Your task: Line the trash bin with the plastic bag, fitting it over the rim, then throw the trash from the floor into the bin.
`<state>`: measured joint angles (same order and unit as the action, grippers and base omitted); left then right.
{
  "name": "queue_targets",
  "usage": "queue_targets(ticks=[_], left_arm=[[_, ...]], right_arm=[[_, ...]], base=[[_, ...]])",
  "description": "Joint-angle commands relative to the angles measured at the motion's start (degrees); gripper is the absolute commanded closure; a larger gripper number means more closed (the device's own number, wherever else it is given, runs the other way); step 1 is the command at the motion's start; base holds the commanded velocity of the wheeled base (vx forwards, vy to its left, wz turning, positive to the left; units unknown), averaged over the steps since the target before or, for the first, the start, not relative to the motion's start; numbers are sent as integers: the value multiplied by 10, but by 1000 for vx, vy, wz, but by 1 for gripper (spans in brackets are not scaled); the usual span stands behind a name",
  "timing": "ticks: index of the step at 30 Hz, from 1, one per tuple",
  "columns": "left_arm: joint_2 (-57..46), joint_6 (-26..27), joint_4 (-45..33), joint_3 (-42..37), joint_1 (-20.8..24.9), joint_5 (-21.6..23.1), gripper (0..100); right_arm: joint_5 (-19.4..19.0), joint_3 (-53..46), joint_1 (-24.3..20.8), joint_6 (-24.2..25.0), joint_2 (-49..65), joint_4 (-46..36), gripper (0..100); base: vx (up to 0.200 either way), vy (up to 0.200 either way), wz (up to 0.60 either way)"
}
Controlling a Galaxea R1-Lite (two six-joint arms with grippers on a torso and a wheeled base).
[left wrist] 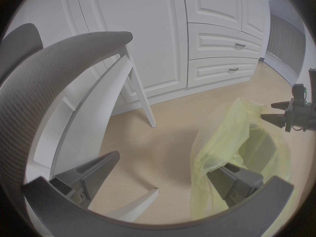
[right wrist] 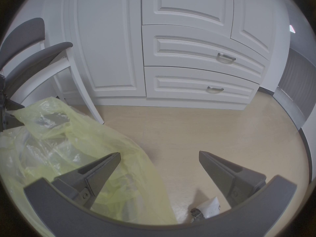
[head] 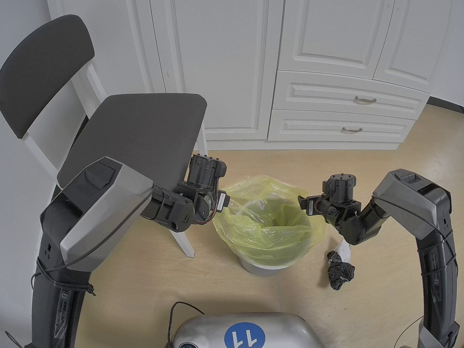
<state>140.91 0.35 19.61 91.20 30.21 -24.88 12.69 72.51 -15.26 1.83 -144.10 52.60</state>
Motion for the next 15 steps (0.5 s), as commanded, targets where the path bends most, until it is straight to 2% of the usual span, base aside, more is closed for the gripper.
queue_targets(ticks=[1,6,8,9,15], left_arm=[[-25,2,-8,-9,0,28,0],[-33,11,-27,-15,-8,73,0],[-33,15,-27,-15,-8,77,0],[-33,34,-27,-23,-12,101,0],[-33,42,-27,-26,-15,138,0]], right_arm=[[-18,-18,-1,18,28,-22,0],[-42,-12,0,54,43,-73,0],[-44,-11,0,56,43,-75,0],[-54,-11,1,69,45,-87,0],[-73,-11,1,73,51,-114,0]], base=[[0,0,0],[0,0,0],[0,0,0],[0,0,0],[0,0,0]])
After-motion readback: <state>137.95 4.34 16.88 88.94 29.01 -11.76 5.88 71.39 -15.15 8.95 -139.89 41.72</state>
